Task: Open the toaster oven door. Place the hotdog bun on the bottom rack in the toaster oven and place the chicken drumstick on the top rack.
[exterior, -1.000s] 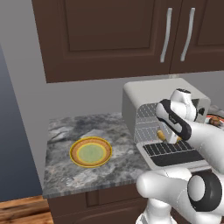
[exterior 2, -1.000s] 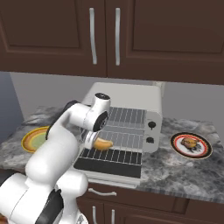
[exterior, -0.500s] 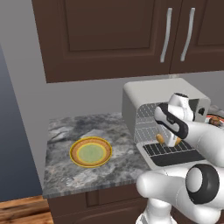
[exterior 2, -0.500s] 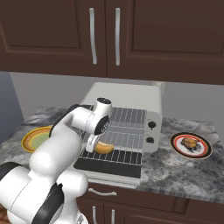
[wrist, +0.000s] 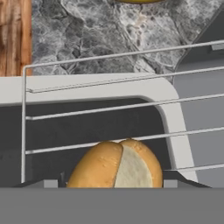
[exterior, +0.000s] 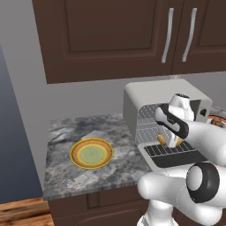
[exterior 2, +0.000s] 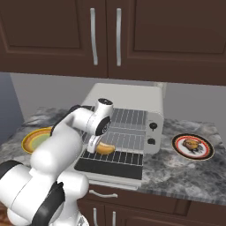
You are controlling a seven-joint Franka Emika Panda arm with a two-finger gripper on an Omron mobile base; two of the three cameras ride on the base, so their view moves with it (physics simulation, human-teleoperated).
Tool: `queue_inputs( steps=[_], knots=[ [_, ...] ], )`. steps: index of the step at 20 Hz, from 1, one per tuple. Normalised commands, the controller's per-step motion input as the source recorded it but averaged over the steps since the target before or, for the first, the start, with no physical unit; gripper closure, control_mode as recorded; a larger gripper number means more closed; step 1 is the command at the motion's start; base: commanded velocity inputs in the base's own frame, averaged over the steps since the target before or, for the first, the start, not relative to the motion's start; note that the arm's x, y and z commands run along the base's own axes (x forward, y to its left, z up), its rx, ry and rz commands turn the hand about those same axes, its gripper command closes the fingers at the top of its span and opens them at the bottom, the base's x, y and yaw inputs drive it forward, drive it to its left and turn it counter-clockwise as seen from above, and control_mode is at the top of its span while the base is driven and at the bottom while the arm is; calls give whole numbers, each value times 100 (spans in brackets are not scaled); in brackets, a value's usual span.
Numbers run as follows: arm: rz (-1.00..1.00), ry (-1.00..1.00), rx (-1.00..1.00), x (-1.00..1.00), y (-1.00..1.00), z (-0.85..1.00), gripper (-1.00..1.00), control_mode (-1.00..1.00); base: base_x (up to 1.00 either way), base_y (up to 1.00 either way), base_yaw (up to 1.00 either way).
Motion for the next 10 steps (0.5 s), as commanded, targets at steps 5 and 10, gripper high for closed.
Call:
queue_inputs(
  steps=[5, 10],
  knots=[
    [-3, 0, 0, -1, -13, -5, -100, -100, 0, 0, 0],
    [-4, 0, 0, -1, -23, 2, -100, -100, 0, 0, 0]
  ],
)
